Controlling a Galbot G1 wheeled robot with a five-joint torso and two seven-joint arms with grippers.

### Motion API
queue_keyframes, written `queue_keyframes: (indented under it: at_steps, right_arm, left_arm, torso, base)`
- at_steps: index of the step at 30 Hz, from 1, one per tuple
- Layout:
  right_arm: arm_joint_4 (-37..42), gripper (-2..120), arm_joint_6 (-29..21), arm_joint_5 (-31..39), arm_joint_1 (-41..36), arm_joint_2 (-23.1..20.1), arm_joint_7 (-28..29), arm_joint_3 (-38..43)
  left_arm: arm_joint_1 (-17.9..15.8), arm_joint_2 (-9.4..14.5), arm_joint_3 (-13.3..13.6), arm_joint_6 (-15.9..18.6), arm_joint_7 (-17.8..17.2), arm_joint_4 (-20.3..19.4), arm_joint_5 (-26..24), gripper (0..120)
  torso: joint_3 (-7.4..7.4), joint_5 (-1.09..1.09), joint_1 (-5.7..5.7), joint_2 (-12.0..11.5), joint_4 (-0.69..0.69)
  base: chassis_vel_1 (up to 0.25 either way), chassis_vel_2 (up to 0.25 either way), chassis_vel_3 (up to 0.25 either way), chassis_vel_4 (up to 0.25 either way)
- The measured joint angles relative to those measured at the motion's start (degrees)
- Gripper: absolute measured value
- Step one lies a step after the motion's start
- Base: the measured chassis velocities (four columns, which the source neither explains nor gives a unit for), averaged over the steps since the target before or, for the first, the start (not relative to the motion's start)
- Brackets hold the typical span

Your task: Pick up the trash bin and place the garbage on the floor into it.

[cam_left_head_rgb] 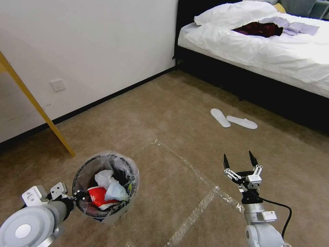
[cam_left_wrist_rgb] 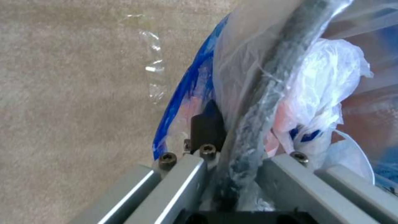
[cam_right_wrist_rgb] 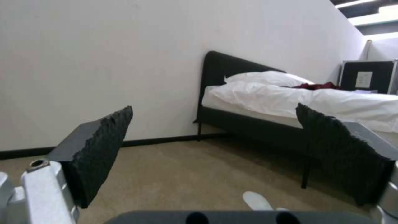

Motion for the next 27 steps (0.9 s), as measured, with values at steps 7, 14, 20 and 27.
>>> queue_keyframes:
  at_steps: [7, 14, 20, 27]
  right_arm:
    - [-0.2, 100, 0.0, 0.0, 0.3, -0.2, -0.1, -0.1]
    - [-0.5, 100, 0.0, 0.1, 0.4, -0.4, -0.1, -0.1]
    - [-1.0, 100, 0.0, 0.1, 0.7, -0.4, -0.1, -0.2]
    - [-1.5, 100, 0.0, 0.1, 1.2, -0.4, -0.1, -0.4]
  left_arm:
    - [0.0, 0.0, 0.0, 0.0, 0.0, 0.2, 0.0, 0]
    - [-0.2, -0.1, 0.3, 0.0, 0.0, 0.4, 0.1, 0]
    - [-0.5, -0.1, 0.4, -0.1, -0.1, 0.7, 0.2, 0]
    - [-0.9, -0.1, 0.5, -0.1, -0.7, 0.9, -0.1, 0]
  torso:
    - [0.00, 0.00, 0.00, 0.0, 0.00]
    - [0.00, 0.00, 0.01, 0.0, 0.00]
    - [0.00, -0.01, 0.00, 0.0, 0.00]
    - [0.00, 0.00, 0.01, 0.0, -0.01]
  base:
    - [-0.098, 0.098, 0.087, -0.097]
    - [-0.104, 0.103, 0.098, -0.103]
    - [-0.100, 0.134, 0.107, -0.127]
    - [-0.119, 0.116, 0.126, -0.120]
